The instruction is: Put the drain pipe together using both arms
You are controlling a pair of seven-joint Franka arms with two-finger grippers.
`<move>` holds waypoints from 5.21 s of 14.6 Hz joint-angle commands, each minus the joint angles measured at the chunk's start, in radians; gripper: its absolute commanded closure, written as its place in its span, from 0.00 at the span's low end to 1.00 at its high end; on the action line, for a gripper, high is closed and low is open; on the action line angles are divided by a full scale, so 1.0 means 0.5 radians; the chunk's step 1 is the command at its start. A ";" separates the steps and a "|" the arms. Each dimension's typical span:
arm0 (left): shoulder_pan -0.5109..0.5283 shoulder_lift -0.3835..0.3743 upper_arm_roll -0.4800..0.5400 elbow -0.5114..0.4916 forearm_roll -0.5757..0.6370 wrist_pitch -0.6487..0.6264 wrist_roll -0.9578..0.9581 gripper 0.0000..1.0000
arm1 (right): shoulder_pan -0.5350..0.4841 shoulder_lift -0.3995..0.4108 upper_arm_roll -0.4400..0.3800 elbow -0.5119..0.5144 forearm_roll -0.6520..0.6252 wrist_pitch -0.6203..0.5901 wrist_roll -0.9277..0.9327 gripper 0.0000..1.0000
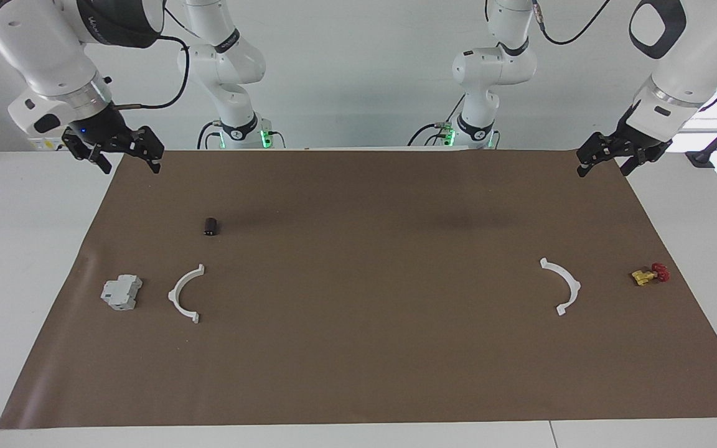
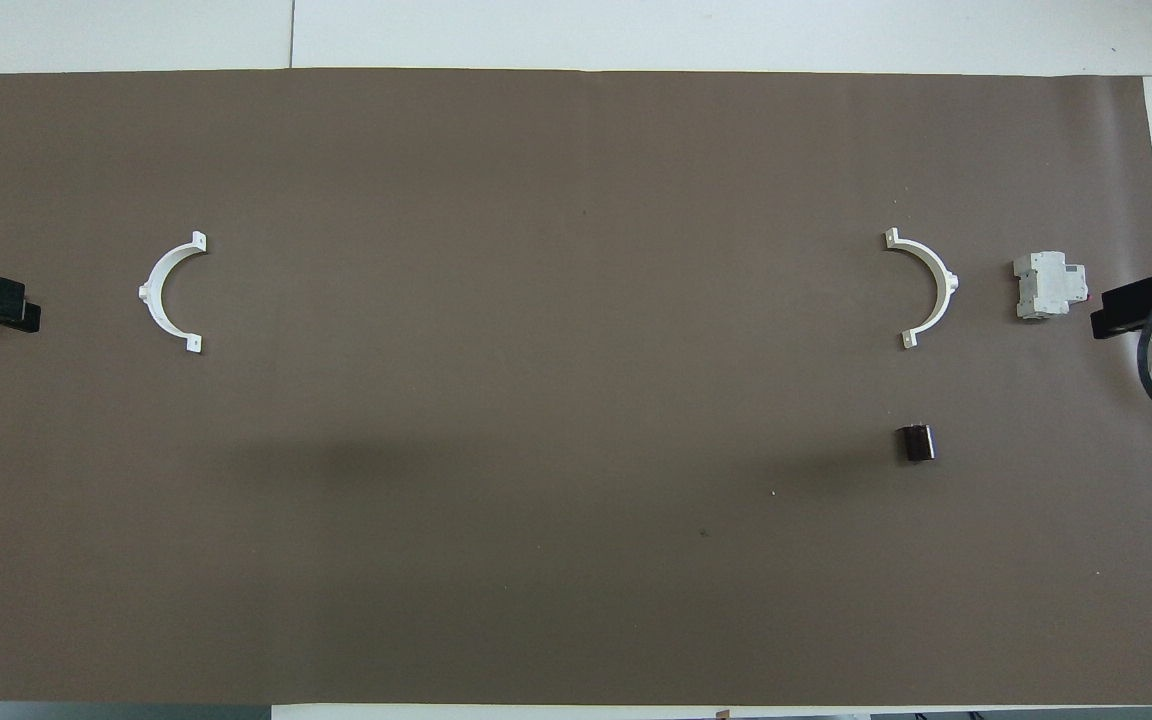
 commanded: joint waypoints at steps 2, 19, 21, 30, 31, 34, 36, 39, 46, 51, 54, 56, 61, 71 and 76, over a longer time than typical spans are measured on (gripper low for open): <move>-0.006 -0.030 0.013 -0.032 0.010 -0.009 0.013 0.00 | 0.004 -0.002 -0.010 -0.002 0.044 0.018 0.025 0.00; -0.006 -0.030 0.013 -0.032 0.010 -0.009 0.013 0.00 | 0.090 0.608 0.009 0.044 0.065 0.790 -0.103 0.00; -0.006 -0.030 0.013 -0.032 0.010 -0.009 0.013 0.00 | 0.026 0.758 0.012 0.041 0.074 0.938 -0.253 0.00; -0.006 -0.030 0.013 -0.032 0.010 -0.009 0.013 0.00 | -0.029 0.882 0.012 -0.358 0.203 1.454 -0.637 0.31; -0.006 -0.030 0.013 -0.032 0.010 -0.009 0.013 0.00 | -0.048 0.879 0.012 -0.373 0.203 1.457 -0.641 0.34; -0.006 -0.030 0.013 -0.032 0.010 -0.009 0.013 0.00 | -0.060 0.851 0.012 -0.505 0.203 1.573 -0.689 0.40; -0.006 -0.030 0.013 -0.032 0.010 -0.009 0.013 0.00 | -0.075 0.833 0.012 -0.576 0.203 1.638 -0.717 0.45; -0.006 -0.030 0.013 -0.032 0.010 -0.009 0.013 0.00 | -0.088 0.830 0.012 -0.585 0.203 1.635 -0.739 0.54; -0.006 -0.030 0.013 -0.032 0.010 -0.009 0.013 0.00 | 0.071 0.851 0.024 -0.335 0.218 1.375 -0.540 1.00; -0.006 -0.030 0.013 -0.032 0.010 -0.009 0.013 0.00 | 0.660 1.023 0.024 0.144 0.206 1.120 0.453 1.00; -0.006 -0.030 0.013 -0.032 0.010 -0.009 0.013 0.00 | 0.897 1.207 0.021 0.365 0.191 1.132 0.960 1.00; -0.006 -0.030 0.013 -0.032 0.010 -0.009 0.013 0.00 | 0.958 1.222 0.021 0.363 0.154 1.153 1.162 1.00; -0.006 -0.033 0.013 -0.032 0.010 -0.037 -0.002 0.00 | 1.017 1.228 0.024 0.243 0.096 1.248 1.249 1.00; 0.006 -0.006 0.013 -0.538 0.010 0.698 0.022 0.00 | 1.097 1.219 0.021 0.084 0.086 1.254 1.081 0.98; 0.079 0.325 0.013 -0.652 0.010 1.306 0.031 0.00 | 1.100 1.210 0.021 0.047 0.089 1.316 1.050 0.25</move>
